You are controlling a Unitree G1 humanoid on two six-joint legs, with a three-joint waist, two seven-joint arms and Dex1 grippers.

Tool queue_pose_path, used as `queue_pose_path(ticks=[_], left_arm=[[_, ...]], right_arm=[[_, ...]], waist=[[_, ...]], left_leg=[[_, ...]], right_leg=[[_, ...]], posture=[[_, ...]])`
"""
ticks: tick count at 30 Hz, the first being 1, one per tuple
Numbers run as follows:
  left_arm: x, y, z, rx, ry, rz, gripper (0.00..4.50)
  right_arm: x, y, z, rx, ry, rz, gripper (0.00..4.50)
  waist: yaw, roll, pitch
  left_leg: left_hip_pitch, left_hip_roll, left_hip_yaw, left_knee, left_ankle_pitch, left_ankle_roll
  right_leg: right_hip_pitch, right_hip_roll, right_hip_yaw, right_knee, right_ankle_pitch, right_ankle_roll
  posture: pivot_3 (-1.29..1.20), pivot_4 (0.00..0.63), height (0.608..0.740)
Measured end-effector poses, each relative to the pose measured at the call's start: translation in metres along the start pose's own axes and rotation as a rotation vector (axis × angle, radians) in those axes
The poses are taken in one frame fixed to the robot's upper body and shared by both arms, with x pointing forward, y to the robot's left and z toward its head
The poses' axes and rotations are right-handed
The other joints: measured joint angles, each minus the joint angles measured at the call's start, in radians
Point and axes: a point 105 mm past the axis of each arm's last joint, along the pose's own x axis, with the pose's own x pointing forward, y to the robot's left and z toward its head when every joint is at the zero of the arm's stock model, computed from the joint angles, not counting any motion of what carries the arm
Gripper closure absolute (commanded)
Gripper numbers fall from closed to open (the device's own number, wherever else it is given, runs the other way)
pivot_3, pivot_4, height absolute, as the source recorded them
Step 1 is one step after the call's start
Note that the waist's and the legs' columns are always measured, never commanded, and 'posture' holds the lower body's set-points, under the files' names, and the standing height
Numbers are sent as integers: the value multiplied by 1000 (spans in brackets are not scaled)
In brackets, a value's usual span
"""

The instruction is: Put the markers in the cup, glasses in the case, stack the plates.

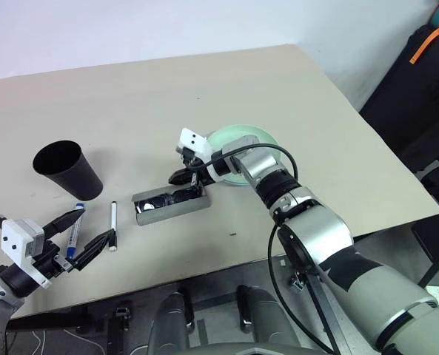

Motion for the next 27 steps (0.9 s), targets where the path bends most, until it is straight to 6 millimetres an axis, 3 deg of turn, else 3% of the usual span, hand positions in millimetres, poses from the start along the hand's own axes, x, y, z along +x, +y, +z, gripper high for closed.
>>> queue_pose_path(ticks=[9,13,18,21,27], left_arm=[[1,-1,3,9,-8,5,0],[1,0,6,12,-16,16,0],[-4,1,6,0,-15,42,0],[-7,3,7,-11,-21,63,0],[-14,6,12,-65,-28,123,0]], right_arm=[[-2,15,-3,-28,-35,57,4476],[-11,17,16,-41,-136,64,4476],[-35,20,34,-30,-269,81,4476],[-36,25,18,8,-277,99,4476],[-18,27,-24,18,-157,50,4476]], waist=[[1,-1,0],[2,-1,0],[1,-1,0],[2,-1,-1],[0,-1,-1]], left_leg=[[-1,1,2,-1,0,0],[-1,2,3,-5,0,0],[-1,3,2,-5,0,0],[-1,3,3,-6,0,0],[-1,3,3,-6,0,0]], right_leg=[[-1,0,-1,-1,4,-7],[-2,1,-2,-2,6,-9],[-3,1,-2,-3,7,-11],[-1,2,-2,-4,8,-11],[-3,2,-2,-5,8,-12]], posture=[[0,150,735],[0,150,735],[0,150,735],[0,150,735],[0,150,735]])
